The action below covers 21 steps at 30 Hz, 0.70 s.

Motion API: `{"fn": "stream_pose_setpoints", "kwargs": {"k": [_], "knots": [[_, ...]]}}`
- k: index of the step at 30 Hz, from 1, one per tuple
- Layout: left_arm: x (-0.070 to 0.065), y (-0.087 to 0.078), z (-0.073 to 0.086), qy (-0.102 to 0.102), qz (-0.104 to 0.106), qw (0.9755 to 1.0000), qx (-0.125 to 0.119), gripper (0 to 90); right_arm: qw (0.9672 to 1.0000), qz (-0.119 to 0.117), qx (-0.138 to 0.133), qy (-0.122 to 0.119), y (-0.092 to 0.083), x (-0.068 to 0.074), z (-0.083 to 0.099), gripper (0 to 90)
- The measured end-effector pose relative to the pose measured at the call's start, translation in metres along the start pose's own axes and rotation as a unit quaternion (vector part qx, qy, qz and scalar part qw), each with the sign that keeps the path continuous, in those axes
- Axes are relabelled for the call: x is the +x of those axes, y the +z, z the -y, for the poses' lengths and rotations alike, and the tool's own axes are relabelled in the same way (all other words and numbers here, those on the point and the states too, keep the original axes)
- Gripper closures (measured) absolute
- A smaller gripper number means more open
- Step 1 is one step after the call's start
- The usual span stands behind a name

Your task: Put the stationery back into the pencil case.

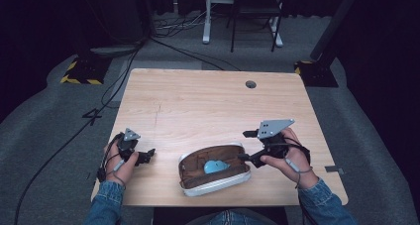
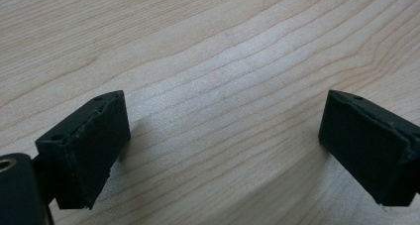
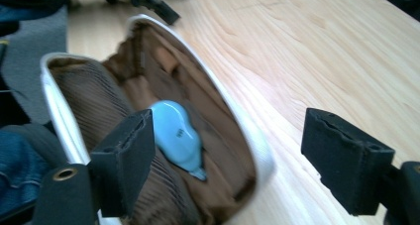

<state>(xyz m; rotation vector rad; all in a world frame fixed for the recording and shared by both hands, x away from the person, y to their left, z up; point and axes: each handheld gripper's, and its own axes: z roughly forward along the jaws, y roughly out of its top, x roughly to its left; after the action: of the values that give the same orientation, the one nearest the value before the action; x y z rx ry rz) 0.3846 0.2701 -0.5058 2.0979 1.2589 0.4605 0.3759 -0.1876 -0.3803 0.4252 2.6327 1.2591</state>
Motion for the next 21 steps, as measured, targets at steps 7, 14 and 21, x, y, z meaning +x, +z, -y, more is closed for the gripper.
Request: {"fn": "stream_pose_setpoints", "kwargs": {"k": [7,14,21], "knots": [[0.000,0.000,0.000,0.001,0.002,1.0000,0.001,5.8,0.9990,0.040,-0.002,0.020,-0.015,-0.013,0.009,18.7],[0.000,0.000,0.000,0.001,0.001,1.0000,0.000,5.6,0.9963,0.069,0.002,0.051,-0.028,-0.031,0.025,16.9],[0.000,0.000,0.000,0.001,0.001,1.0000,0.000,5.6,0.9898,0.106,0.011,0.094,-0.035,-0.056,0.051,16.6]]}}
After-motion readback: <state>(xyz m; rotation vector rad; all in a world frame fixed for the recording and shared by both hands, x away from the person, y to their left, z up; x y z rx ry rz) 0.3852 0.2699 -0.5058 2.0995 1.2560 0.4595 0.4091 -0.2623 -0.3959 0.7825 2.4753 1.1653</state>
